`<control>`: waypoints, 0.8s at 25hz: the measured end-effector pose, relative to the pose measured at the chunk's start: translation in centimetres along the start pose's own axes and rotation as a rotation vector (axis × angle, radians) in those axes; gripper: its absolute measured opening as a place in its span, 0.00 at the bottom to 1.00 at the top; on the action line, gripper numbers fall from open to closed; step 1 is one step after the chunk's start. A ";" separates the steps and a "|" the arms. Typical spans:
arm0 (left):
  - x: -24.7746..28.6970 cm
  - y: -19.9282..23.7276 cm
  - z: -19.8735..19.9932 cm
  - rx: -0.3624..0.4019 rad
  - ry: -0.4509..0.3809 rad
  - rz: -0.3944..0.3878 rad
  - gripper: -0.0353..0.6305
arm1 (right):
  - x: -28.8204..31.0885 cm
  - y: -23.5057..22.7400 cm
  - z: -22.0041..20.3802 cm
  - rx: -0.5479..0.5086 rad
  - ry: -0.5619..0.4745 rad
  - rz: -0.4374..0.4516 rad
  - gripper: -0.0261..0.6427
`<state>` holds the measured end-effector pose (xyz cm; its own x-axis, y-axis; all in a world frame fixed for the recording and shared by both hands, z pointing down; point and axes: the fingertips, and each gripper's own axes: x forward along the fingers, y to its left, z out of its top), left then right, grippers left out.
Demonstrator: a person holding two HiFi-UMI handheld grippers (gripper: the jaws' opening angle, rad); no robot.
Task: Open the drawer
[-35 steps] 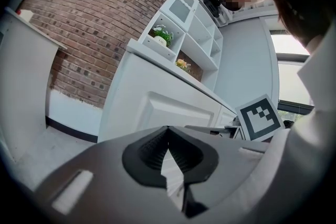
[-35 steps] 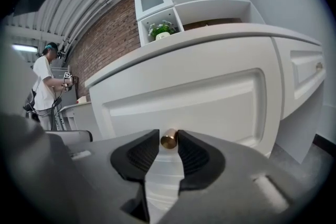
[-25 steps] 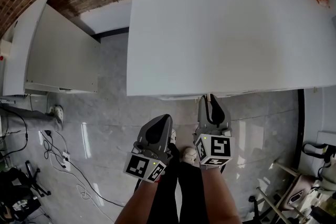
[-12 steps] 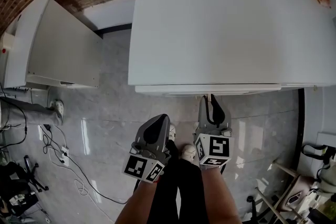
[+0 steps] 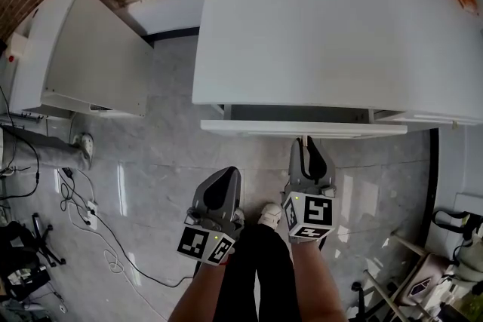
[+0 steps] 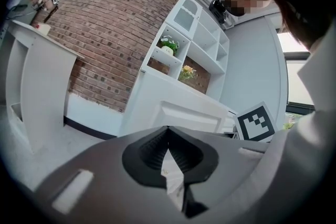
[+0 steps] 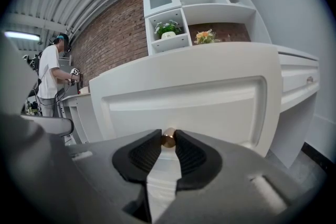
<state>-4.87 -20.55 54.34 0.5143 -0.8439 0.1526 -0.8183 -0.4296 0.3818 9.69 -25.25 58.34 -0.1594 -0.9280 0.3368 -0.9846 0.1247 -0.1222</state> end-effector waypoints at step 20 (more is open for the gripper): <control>-5.8 -0.3 -1.4 0.000 0.037 -0.035 0.06 | -4.6 1.0 -1.6 0.018 0.010 -0.061 0.14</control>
<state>-7.24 -15.11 54.67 0.5517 -0.8160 0.1728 -0.7996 -0.4585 0.3878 9.31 -20.28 58.13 -0.0999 -0.9301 0.3534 -0.9911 0.0618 -0.1176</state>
